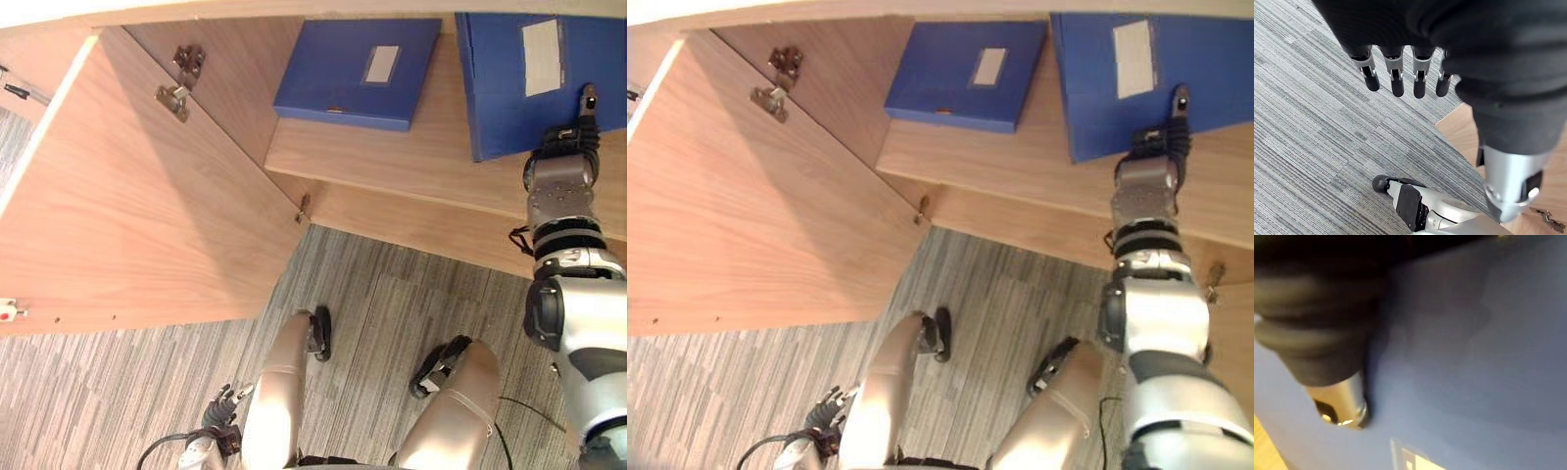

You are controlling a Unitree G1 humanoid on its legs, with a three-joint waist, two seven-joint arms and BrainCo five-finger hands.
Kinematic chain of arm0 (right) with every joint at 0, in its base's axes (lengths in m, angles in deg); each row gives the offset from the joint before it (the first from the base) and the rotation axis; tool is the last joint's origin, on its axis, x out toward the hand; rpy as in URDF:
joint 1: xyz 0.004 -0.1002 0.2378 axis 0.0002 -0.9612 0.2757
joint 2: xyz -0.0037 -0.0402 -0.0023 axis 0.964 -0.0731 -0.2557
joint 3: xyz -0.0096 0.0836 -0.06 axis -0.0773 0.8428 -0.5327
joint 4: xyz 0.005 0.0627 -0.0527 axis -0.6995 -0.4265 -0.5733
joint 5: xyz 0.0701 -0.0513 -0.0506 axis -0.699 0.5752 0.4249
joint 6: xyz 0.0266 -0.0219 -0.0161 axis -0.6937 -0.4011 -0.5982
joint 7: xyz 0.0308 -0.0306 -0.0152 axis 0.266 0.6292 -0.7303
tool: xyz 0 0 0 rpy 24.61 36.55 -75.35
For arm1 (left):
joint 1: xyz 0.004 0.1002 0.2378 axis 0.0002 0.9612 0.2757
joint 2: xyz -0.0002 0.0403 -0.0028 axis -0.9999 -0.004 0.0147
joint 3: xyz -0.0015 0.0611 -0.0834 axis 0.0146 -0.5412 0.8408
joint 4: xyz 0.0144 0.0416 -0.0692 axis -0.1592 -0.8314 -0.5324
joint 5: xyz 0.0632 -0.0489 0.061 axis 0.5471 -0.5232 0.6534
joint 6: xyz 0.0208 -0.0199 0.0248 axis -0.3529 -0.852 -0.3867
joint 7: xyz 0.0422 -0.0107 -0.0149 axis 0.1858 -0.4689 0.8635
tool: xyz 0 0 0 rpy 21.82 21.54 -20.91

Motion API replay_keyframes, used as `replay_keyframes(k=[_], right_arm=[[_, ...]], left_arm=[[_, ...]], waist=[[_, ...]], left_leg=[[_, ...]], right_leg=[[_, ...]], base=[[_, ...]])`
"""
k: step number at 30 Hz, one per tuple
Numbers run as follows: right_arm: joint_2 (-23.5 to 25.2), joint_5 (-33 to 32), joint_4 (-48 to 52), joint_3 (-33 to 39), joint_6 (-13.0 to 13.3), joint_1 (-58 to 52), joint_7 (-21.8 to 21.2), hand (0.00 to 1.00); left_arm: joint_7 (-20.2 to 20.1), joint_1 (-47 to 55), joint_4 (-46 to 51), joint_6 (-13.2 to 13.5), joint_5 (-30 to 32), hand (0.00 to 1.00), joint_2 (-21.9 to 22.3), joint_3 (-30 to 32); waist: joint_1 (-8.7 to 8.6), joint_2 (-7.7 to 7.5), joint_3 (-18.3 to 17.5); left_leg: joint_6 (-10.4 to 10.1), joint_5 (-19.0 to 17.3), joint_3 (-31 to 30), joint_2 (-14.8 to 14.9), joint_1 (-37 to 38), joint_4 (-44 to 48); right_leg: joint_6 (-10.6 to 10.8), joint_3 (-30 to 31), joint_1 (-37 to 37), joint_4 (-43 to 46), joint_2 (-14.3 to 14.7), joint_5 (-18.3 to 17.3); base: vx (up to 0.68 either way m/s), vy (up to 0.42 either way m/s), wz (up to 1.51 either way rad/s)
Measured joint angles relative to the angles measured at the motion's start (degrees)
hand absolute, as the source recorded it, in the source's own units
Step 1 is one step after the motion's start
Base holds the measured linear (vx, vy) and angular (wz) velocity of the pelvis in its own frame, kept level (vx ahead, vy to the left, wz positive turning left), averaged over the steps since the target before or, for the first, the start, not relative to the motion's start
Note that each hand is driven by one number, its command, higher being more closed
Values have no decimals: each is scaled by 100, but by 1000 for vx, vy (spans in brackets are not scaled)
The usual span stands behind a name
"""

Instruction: Walk over to the cabinet, pick up the folder, carry it to the office cabinet, place the folder inside the office cabinet, then close the office cabinet door

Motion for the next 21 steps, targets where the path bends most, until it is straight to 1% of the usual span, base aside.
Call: replay_keyframes(k=[1, 4, 6, 11, 15, 17, 18, 19, 20, 21], right_arm=[[-4, -8, -1, -7, -1, 7, 34, 0], [-3, -131, -6, 60, 60, 37, 138, 0], [2, -154, -11, 311, 146, 37, 238, 0], [8, -218, 7, 734, 234, 33, 280, 0], [7, -182, -7, 691, 266, 23, 281, 0], [-17, -52, -29, 346, 113, 33, 257, 0], [-67, 269, -142, -102, -79, 50, 159, 0], [-95, 481, -221, -375, -186, 76, 84, 0], [-178, 1160, -321, -882, -534, 105, -109, 0], [-274, 1999, -441, -1534, -888, 155, -429, 0]], left_arm=[[2, 0, 8, -13, -27, 0, -17, -38], [39, 1, 73, -47, -69, 0, -35, -157], [57, 10, 146, -79, -169, 0, -45, -191], [83, 12, 146, -96, -184, 0, -48, -257], [89, 11, 138, -97, -186, 0, -48, -257], [89, 44, 189, -101, -189, 0, -48, -270], [86, 66, 207, -100, -196, 0, -51, -270], [81, 76, 216, -100, -196, 0, -54, -270], [46, 87, 233, -102, -195, 0, -56, -275], [-15, 129, 319, -102, -199, 0, -64, -278]], waist=[[4, 0, 0], [3, 77, 38], [3, 92, 43], [-6, 158, 73], [-19, 160, 72], [-18, 164, 70], [-20, 168, 67], [-12, 168, 67], [1, 166, 68], [1, 166, 68]], left_leg=[[-1, 6, 21, -8, -5, -10], [4, 17, 30, -31, -7, -45], [4, 105, 34, -98, -8, -155], [-19, 163, 31, -102, 4, -213], [-36, 216, 32, -106, 78, -332], [-60, 247, 50, -84, 183, -488], [-74, 277, 56, -34, 252, -597], [-42, 310, 64, 5, 281, -649], [-38, 337, 80, 33, 344, -753], [-27, 356, 116, 35, 426, -844]], right_leg=[[0, 31, -33, 12, -9, 0], [1, 44, -56, 25, -37, 0], [-1, 56, -101, 24, -91, 0], [-2, 53, -102, 2, -82, 1], [-9, 27, -50, -67, -67, 8], [-97, -29, 49, -220, -24, 63], [-116, -87, 130, -359, 49, 124], [-131, -119, 165, -433, 94, 159], [-149, -156, 227, -553, 147, 216], [-141, -166, 291, -645, 159, 253]], base=[[19, -51, 4], [20, -47, 4], [32, -72, 11], [42, -67, 2], [38, -64, 0], [38, -59, -9], [41, -50, -15], [42, -35, -19], [47, -26, -16], [50, -22, -12]])
